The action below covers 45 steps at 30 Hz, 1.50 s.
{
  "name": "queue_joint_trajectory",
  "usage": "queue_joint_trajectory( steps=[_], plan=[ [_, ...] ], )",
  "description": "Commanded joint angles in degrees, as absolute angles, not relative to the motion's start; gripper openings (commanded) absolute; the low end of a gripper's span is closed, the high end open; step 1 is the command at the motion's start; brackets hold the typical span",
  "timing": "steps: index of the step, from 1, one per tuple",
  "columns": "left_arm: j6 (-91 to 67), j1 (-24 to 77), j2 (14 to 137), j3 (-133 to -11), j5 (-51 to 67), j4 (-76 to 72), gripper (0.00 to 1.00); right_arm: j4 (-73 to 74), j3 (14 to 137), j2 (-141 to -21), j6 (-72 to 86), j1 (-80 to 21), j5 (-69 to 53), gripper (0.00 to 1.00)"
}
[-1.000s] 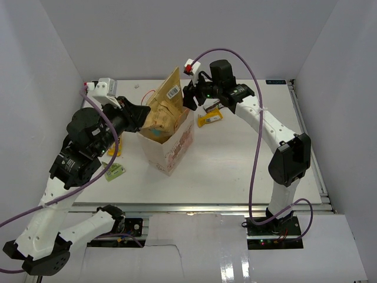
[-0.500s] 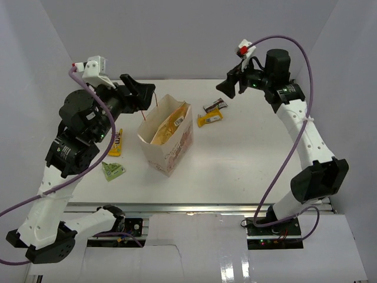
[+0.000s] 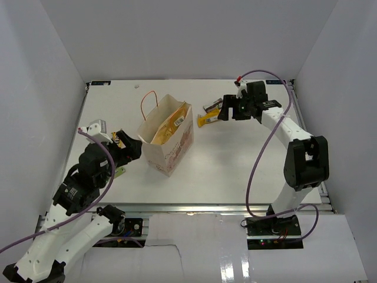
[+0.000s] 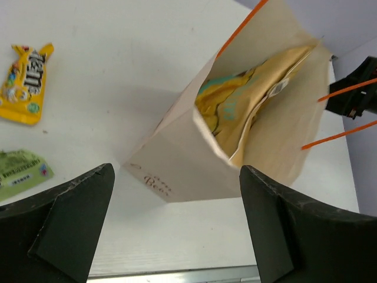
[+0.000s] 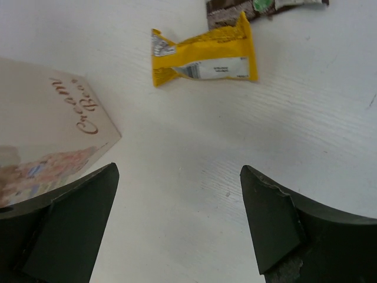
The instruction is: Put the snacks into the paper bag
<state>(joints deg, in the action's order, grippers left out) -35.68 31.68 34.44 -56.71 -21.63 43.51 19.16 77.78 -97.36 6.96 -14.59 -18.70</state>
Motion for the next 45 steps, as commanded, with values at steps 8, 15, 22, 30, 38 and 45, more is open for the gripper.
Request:
queue_joint_trajectory(
  steps=[8,15,22,30,38,45],
  plan=[
    [-47.72,31.55,27.95,-48.16,-17.84,45.96,0.98,14.15,90.96,-116.62,20.22,-14.33,-11.6,0.88],
    [-47.64,31.55,30.85,-49.65,-17.58,46.14,0.98,11.43,98.26,-126.28,19.6,-13.54,-14.5,0.87],
    [-45.97,31.55,32.87,-51.5,-17.14,46.67,0.98,7.39,97.21,-130.52,21.0,-13.62,-20.38,0.67],
    [-45.97,31.55,29.89,-50.8,-18.02,47.37,0.98,5.27,93.69,-126.23,19.17,-12.48,-27.41,0.12],
    [-45.53,31.55,24.18,-48.25,-19.16,47.37,0.98,5.27,87.11,-108.48,5.99,-7.21,-43.23,0.08],
    [-41.32,31.64,21.27,-49.04,-20.39,47.46,0.98,10.02,94.9,-90.98,-2.89,-8.95,-41.15,0.08]
  ],
)
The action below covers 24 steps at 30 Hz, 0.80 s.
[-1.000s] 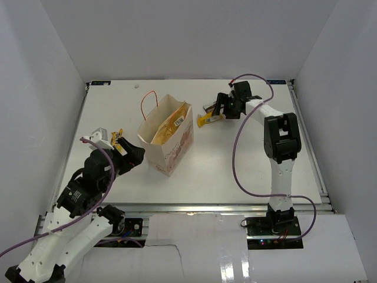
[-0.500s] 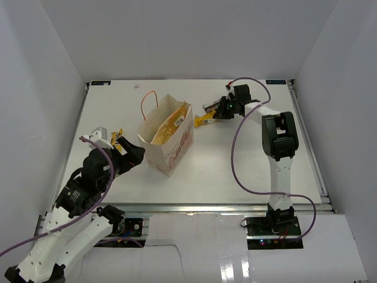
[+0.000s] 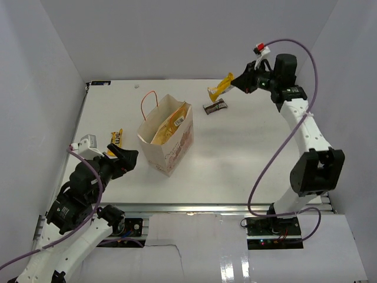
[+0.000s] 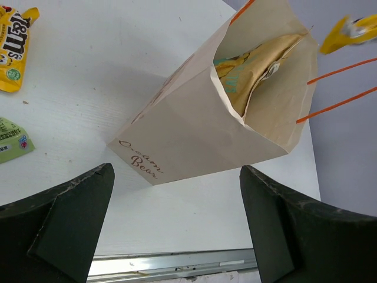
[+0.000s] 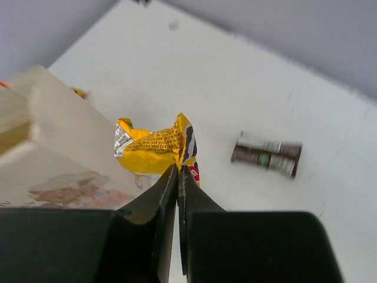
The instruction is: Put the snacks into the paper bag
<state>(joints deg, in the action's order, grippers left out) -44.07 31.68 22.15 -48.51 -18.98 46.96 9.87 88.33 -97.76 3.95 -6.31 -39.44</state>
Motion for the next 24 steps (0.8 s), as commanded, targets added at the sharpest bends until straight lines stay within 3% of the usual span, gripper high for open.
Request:
queue_joint_trajectory(
  steps=[1,7,12,16,24],
  plan=[
    [-40.96,31.55,21.01,-49.22,-20.48,47.63,0.98,10.02,95.88,-89.66,-4.12,-10.1,-38.61,0.08],
    [-38.67,31.55,19.6,-50.01,-20.48,48.34,0.98,13.09,105.72,-87.01,-18.08,-25.53,-26.74,0.08],
    [-38.23,31.55,18.28,-50.62,-20.65,48.87,0.98,14.06,115.03,-92.71,-28.28,-35.31,-18.02,0.08],
    [-38.49,31.55,16.35,-50.71,-21.18,50.0,0.98,17.05,120.23,-97.38,-34.86,-39.8,-15.83,0.08],
    [-39.81,31.55,14.94,-50.1,-21.62,50.1,0.98,19.16,118.75,-99.58,-45.52,-42.36,-16.0,0.08]
  ],
)
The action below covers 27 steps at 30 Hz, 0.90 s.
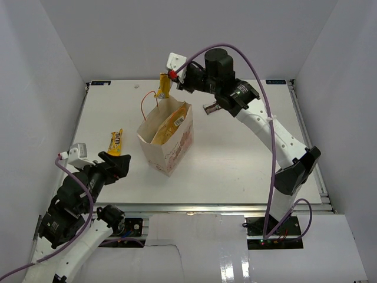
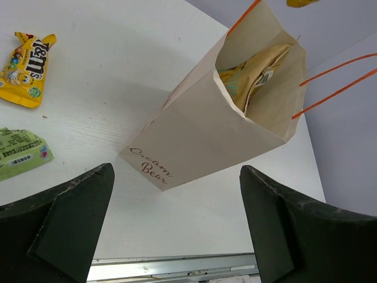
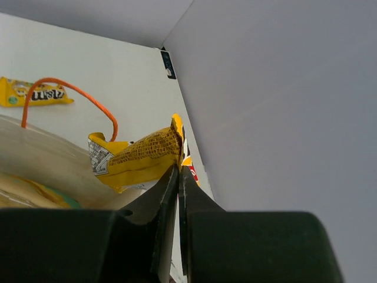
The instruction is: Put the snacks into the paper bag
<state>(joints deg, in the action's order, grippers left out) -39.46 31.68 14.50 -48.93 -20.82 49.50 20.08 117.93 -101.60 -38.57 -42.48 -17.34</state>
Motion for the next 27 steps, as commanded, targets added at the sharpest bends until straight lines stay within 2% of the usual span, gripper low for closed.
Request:
queue_joint_trajectory(
  steps=[1,14,16,17,20,21,24,27],
  plan=[
    [-39.9,31.55,15.2,-50.01,-21.53,49.75,0.98,19.16,117.26,-99.41,-46.48,-42.36,-16.0,0.08],
    [-42.97,31.55,20.38,-49.65,-24.25,47.63,0.98,20.74,112.5,-99.4,-51.06,-42.8,-19.16,0.08],
    [-44.2,31.55,23.01,-50.18,-25.74,48.16,0.98,21.27,112.68,-100.54,-51.5,-43.59,-19.42,0.11],
    [-45.25,31.55,24.07,-50.79,-26.19,48.34,0.98,21.97,112.59,-100.89,-51.68,-43.77,-19.34,0.15],
    [-45.44,31.55,28.71,-51.85,-27.76,48.17,0.98,22.41,112.15,-101.08,-51.42,-44.56,-18.64,0.52],
    [-45.0,31.55,30.05,-52.81,-28.21,47.9,0.98,21.72,112.24,-100.64,-50.98,-44.56,-17.68,0.68],
    [-44.48,31.55,35.76,-56.49,-30.4,48.78,0.98,21.53,114.07,-100.11,-49.05,-43.69,-17.05,0.76],
    [-43.77,31.55,40.68,-59.84,-33.04,50.36,0.98,21.62,114.79,-98.36,-44.92,-41.84,-17.58,0.79]
  ],
)
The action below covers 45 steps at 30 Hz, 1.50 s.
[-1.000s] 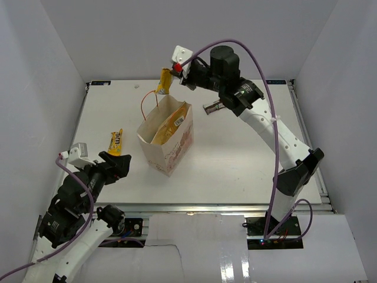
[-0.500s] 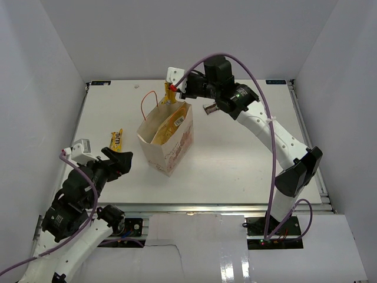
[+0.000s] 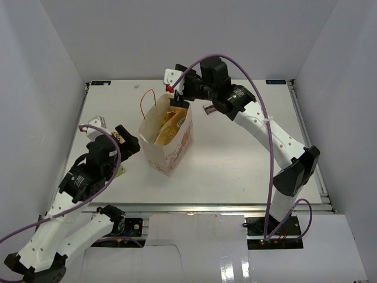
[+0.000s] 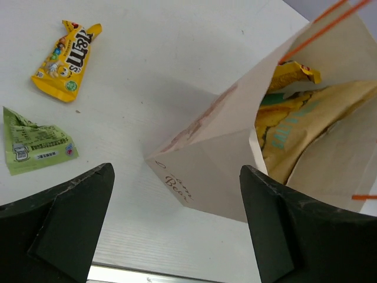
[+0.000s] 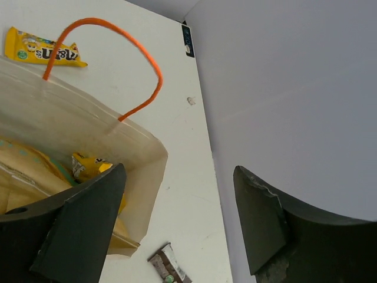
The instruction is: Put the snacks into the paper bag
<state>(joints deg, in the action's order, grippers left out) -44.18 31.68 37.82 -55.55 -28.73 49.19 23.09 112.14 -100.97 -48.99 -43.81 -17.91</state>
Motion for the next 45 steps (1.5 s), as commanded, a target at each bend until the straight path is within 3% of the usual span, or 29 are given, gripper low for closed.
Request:
queue_joint_trajectory(
  steps=[1,6,11,19,22,29,37,44,45],
  plan=[
    [-43.07,31.55,41.74,-60.55,-33.83,51.06,0.98,21.88,114.26,-96.96,-43.69,-41.05,-17.84,0.8],
    [-37.45,27.61,47.88,-61.87,-33.77,46.6,0.98,25.4,107.07,-89.5,-34.99,-31.74,-28.26,0.84],
    [-28.83,5.69,54.22,-60.73,-15.24,39.03,0.93,28.03,89.35,-81.22,-30.42,-20.16,-37.86,0.83],
    [-29.09,-3.23,73.08,-63.1,-5.12,31.21,0.82,28.83,67.78,-69.09,-25.5,-10.47,-43.94,0.83],
    [-27.34,-4.22,83.1,-64.86,-3.52,30.67,0.77,28.21,60.31,-65.75,-24.79,-8.1,-46.4,0.82],
    [-21.37,-4.31,93.76,-70.74,-6.68,31.29,0.74,27.95,48.09,-57.67,-24.52,-5.01,-49.13,0.82],
    [-16.36,-4.31,103.09,-74.97,-8.17,32.08,0.7,27.69,46.14,-55.37,-23.91,-3.69,-50.45,0.82],
    [-15.64,-4.31,107.4,-76.2,-8.09,32.52,0.59,27.77,45.62,-54.23,-23.12,-2.37,-51.24,0.81],
    [-15.64,-4.31,107.58,-76.2,-7.48,32.52,0.51,27.77,45.53,-54.05,-23.03,-2.11,-51.24,0.81]
  ],
)
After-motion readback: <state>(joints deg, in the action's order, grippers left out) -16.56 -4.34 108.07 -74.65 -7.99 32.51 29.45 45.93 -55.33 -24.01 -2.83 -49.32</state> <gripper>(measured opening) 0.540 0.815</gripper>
